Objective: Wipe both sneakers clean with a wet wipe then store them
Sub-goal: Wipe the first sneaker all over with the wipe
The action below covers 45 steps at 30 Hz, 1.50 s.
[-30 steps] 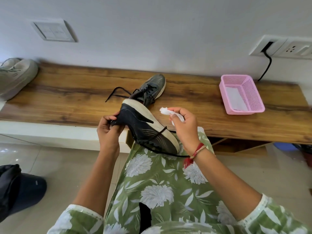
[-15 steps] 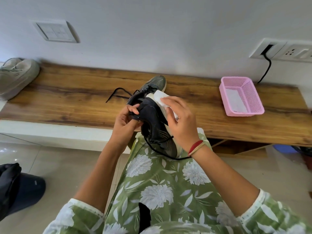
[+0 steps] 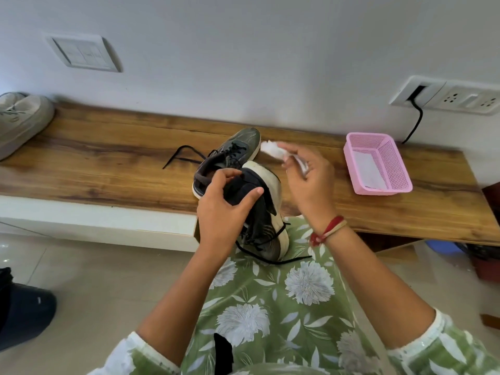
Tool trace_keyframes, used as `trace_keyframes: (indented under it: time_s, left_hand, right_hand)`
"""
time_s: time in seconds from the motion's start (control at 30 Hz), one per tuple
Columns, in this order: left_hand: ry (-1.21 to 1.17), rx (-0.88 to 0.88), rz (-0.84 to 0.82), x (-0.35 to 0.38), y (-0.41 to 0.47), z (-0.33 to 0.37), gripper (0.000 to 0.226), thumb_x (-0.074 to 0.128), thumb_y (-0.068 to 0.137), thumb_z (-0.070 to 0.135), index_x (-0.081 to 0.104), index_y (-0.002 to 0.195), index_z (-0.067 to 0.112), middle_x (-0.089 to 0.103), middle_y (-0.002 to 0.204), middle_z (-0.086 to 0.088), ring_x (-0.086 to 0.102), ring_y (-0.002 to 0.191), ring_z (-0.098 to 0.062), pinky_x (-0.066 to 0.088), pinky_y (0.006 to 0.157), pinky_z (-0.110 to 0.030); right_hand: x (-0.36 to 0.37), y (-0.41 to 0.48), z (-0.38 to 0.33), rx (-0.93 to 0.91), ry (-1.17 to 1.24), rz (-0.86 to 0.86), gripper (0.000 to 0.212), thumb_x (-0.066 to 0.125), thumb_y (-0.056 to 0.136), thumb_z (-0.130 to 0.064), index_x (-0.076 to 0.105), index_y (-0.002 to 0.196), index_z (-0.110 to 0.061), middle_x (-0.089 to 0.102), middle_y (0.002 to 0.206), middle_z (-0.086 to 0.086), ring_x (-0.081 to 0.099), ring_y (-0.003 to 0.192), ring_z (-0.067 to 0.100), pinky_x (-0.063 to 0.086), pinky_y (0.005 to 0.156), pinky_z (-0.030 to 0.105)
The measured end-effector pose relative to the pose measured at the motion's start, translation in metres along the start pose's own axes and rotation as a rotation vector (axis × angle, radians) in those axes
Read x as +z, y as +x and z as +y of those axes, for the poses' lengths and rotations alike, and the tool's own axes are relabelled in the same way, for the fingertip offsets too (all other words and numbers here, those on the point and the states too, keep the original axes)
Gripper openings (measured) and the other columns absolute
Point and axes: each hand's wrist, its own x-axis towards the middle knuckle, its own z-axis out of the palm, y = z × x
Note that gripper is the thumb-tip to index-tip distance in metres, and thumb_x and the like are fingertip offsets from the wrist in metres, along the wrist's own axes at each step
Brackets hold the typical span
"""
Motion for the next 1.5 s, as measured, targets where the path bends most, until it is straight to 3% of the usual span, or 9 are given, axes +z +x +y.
trace_keyframes:
  time_s: [0.23, 0.43, 0.57, 0.8, 0.9, 1.07, 1.3, 1.4, 1.5]
  left_hand:
    - [0.139, 0.073, -0.012, 0.009, 0.005, 0.008, 0.035, 0.075, 0.075, 0.042, 0.062, 0.105, 0.029, 0.068, 0.094, 0.016, 0.063, 0.085, 0.003, 0.055, 0.073, -0.025]
    - [0.151, 0.046, -0.011, 0.008, 0.015, -0.001, 0.040, 0.076, 0.075, 0.043, 0.065, 0.108, 0.023, 0.067, 0.094, 0.015, 0.059, 0.085, 0.005, 0.048, 0.071, -0.009]
    - [0.158, -0.011, 0.014, 0.000, 0.021, -0.008, 0.042, 0.075, 0.076, 0.043, 0.065, 0.111, 0.022, 0.062, 0.092, 0.018, 0.058, 0.085, 0.003, 0.043, 0.069, -0.004]
    - [0.204, 0.001, 0.004, 0.000, 0.019, -0.008, 0.041, 0.073, 0.078, 0.043, 0.064, 0.111, 0.020, 0.062, 0.091, 0.016, 0.059, 0.083, 0.000, 0.044, 0.067, -0.006]
    - [0.209, 0.006, -0.001, -0.001, 0.020, -0.009, 0.037, 0.072, 0.079, 0.039, 0.064, 0.109, 0.019, 0.065, 0.091, 0.014, 0.060, 0.080, -0.001, 0.049, 0.069, -0.014]
    - [0.198, 0.021, 0.003, -0.005, 0.018, -0.016, 0.039, 0.074, 0.078, 0.038, 0.065, 0.111, 0.019, 0.062, 0.094, 0.018, 0.060, 0.086, 0.001, 0.051, 0.075, -0.018]
    - [0.171, -0.066, 0.026, -0.016, 0.027, -0.036, 0.045, 0.072, 0.079, 0.040, 0.065, 0.116, 0.016, 0.067, 0.104, 0.007, 0.061, 0.092, -0.004, 0.046, 0.074, -0.010]
    - [0.178, -0.091, 0.006, -0.022, 0.029, -0.047, 0.048, 0.071, 0.079, 0.041, 0.064, 0.118, 0.014, 0.067, 0.109, 0.003, 0.062, 0.099, -0.009, 0.045, 0.078, -0.013]
    - [0.234, -0.034, -0.136, -0.027, 0.032, -0.050, 0.074, 0.074, 0.067, 0.056, 0.057, 0.126, 0.015, 0.060, 0.111, 0.008, 0.057, 0.104, -0.007, 0.048, 0.084, -0.019]
  right_hand:
    - [0.001, 0.025, -0.010, -0.410, -0.588, -0.539, 0.030, 0.053, 0.084, 0.002, 0.067, 0.108, -0.007, 0.066, 0.104, 0.008, 0.054, 0.096, 0.027, 0.047, 0.082, 0.034]
    - [-0.010, -0.015, 0.023, -0.541, -0.680, -0.426, 0.042, 0.044, 0.083, 0.002, 0.061, 0.121, -0.005, 0.063, 0.115, 0.008, 0.055, 0.086, 0.028, 0.054, 0.072, 0.038]
    - [-0.012, -0.034, 0.041, -0.485, -0.629, -0.479, 0.042, 0.061, 0.078, 0.009, 0.064, 0.117, -0.006, 0.066, 0.108, 0.006, 0.056, 0.084, 0.026, 0.054, 0.068, 0.039]
    - [0.016, 0.003, -0.007, -0.433, -0.325, -0.126, 0.034, 0.050, 0.081, 0.004, 0.065, 0.111, -0.003, 0.065, 0.107, 0.008, 0.057, 0.093, 0.024, 0.036, 0.091, 0.024]
    - [0.033, 0.010, -0.005, -0.518, -0.427, -0.229, 0.036, 0.057, 0.074, 0.011, 0.066, 0.107, -0.003, 0.066, 0.103, 0.010, 0.058, 0.087, 0.030, 0.050, 0.079, 0.035]
    - [0.029, -0.019, 0.031, -0.555, -0.602, -0.336, 0.043, 0.039, 0.085, 0.000, 0.061, 0.121, -0.006, 0.063, 0.117, 0.007, 0.054, 0.081, 0.026, 0.054, 0.067, 0.037]
    - [0.035, -0.055, 0.063, -0.480, -0.487, -0.310, 0.044, 0.055, 0.082, 0.008, 0.060, 0.124, -0.006, 0.062, 0.123, 0.006, 0.052, 0.080, 0.023, 0.050, 0.076, 0.032]
    - [0.040, -0.057, 0.065, -0.410, -0.441, -0.387, 0.045, 0.046, 0.084, 0.002, 0.059, 0.125, -0.008, 0.061, 0.124, 0.004, 0.052, 0.081, 0.024, 0.049, 0.079, 0.032]
    - [0.038, -0.062, 0.068, -0.337, -0.417, -0.411, 0.047, 0.038, 0.083, -0.004, 0.059, 0.125, -0.007, 0.061, 0.123, 0.006, 0.054, 0.085, 0.026, 0.051, 0.080, 0.034]
